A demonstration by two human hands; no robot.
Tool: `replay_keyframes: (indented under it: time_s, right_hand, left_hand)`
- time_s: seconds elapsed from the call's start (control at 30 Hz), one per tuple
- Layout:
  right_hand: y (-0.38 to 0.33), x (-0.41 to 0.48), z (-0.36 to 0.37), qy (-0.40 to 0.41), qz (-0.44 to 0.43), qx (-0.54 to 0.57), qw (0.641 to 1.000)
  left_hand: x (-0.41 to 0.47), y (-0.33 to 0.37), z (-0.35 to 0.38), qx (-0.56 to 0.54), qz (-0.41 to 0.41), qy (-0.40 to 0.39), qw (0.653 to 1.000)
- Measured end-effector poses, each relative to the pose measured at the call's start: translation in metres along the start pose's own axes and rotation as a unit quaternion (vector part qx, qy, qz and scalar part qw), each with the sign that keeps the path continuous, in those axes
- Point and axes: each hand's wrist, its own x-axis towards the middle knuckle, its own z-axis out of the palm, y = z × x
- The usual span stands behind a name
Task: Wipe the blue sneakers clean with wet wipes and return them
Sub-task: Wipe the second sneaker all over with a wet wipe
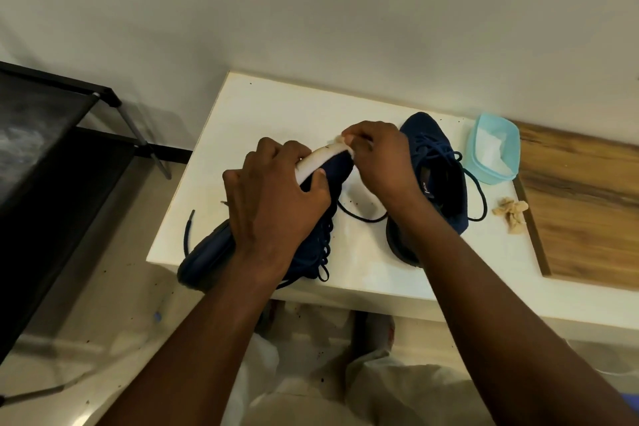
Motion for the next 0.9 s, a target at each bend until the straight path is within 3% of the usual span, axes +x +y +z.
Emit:
replay_keyframes:
  time_s: [0.07,0.2,0.37,0.53,0.73,0.83,0.9]
  right_hand:
    - [-0.003,-0.006,0.002,0.005,0.011,0.003,1.0]
    - [-0.03,-0.028,0.011,-0.028,-0.107,-0.02,0.994]
    - [-0.007,-0.003,0.0,0.004,0.028,0.034,0.999]
    - [-0.038,-0.033,0.012,-0.034,-0.098,0.007,0.995]
    - [-0.008,-0.01,0.003,0.022,0.0,0.02,1.0]
    - [-0.027,-0.028,0.014,-0.019,-0.096,-0.005,0.995]
    - [-0.023,-0.022,0.012,-0.018,-0.113,-0.015,0.993]
  left_hand:
    - [-0.001,0.001,0.0,0.003,0.0,0.0,1.0]
    - [0.002,-0.005,-0.001,-0.009,-0.012,0.003,1.0]
    - [-0.001,0.001,-0.001,0.001,-0.002,0.001,1.0]
    - [0.003,-0.004,-0.001,-0.002,-0.016,0.001,1.0]
    - [0.001,-0.002,-0.001,-0.002,-0.007,0.001,1.0]
    - [0.004,-0.006,-0.001,-0.005,-0.017,0.006,1.0]
    - [0.004,-0.004,-0.002,-0.011,-0.019,0.004,1.0]
